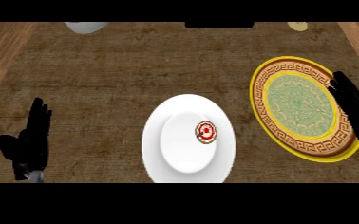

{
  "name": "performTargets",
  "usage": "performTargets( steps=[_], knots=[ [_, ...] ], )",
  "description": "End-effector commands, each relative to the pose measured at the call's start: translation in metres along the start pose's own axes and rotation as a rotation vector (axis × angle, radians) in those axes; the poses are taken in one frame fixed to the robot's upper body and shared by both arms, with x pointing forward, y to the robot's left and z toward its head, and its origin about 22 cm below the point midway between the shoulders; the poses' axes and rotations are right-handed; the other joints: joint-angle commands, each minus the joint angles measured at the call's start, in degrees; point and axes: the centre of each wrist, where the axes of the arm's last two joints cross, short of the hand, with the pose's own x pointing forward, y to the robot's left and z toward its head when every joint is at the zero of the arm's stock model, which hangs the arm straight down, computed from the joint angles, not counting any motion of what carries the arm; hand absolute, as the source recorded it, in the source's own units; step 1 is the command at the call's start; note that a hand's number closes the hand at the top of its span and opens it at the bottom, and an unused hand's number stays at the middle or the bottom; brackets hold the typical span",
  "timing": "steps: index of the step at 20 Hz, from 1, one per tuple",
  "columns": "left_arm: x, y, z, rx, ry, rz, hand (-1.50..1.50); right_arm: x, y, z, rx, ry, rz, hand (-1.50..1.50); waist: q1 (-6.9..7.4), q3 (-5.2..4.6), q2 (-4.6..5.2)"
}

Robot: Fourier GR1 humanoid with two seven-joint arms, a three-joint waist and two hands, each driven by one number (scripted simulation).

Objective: Pick the cupcake from the plate and place it in the plate

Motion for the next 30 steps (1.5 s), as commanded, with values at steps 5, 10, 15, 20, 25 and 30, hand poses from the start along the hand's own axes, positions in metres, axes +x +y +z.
performTargets(
  steps=[5, 10, 15, 20, 25, 30],
  knots=[
    [0.042, -0.042, -0.016, -0.298, -0.105, -0.044, 0.00, 0.073, 0.123, -0.048, 0.737, -0.335, -0.140, 1.50, 5.48, -0.45, 1.44],
    [0.058, -0.054, -0.026, -0.408, -0.046, -0.032, 0.00, 0.072, 0.144, -0.069, 0.606, -0.566, -0.155, -1.50, 3.03, -0.51, 1.64],
    [0.064, -0.063, -0.028, -0.393, -0.005, -0.048, 0.00, 0.036, 0.151, -0.080, 0.912, -0.611, -0.074, -1.50, 1.88, -0.69, 0.85],
    [0.068, -0.067, -0.026, -0.426, -0.020, -0.048, 0.00, 0.038, 0.140, -0.100, 1.009, -0.676, 0.175, -1.50, 1.57, -0.77, 0.52],
    [0.067, -0.053, -0.039, -0.392, 0.002, -0.034, 0.00, 0.066, 0.134, -0.127, 1.025, -0.684, 0.310, -1.50, 0.45, -0.88, 0.27],
    [0.068, -0.066, -0.045, -0.381, 0.006, -0.043, 0.00, 0.059, 0.171, -0.112, 1.087, -0.691, 0.395, -1.50, -0.54, -0.90, 0.06]
  ],
)
